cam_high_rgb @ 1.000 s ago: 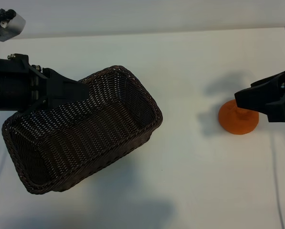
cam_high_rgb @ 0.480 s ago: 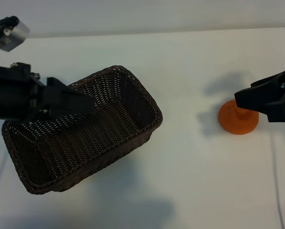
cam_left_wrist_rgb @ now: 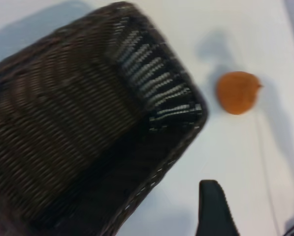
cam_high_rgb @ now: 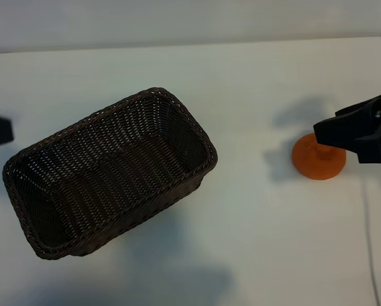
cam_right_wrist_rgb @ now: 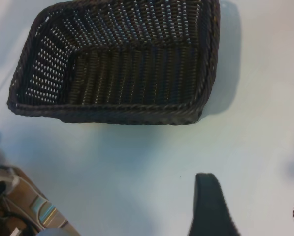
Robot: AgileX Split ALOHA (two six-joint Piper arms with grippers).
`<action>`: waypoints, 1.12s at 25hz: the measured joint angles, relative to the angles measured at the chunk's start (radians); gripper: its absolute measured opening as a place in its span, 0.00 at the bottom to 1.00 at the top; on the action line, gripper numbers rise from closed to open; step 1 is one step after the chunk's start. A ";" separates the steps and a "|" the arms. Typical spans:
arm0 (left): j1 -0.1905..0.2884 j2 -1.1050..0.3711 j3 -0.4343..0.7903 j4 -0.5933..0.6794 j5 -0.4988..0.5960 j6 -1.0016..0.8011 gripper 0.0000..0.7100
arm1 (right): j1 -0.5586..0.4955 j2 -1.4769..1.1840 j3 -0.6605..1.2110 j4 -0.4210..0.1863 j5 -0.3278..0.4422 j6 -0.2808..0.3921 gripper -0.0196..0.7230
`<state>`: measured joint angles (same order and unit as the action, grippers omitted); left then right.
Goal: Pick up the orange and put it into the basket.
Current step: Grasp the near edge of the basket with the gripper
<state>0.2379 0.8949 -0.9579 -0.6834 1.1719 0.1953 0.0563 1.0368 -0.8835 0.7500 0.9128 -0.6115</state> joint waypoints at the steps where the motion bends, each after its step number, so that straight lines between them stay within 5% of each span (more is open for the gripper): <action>1: 0.001 -0.008 0.000 0.032 0.000 -0.027 0.64 | 0.000 0.000 0.000 0.000 0.000 0.000 0.59; 28: 0.001 0.064 0.004 0.470 -0.007 -0.320 0.64 | 0.000 0.000 0.000 0.001 0.000 0.000 0.59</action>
<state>0.2389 0.9590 -0.9541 -0.2131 1.1652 -0.1244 0.0563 1.0368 -0.8835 0.7508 0.9128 -0.6115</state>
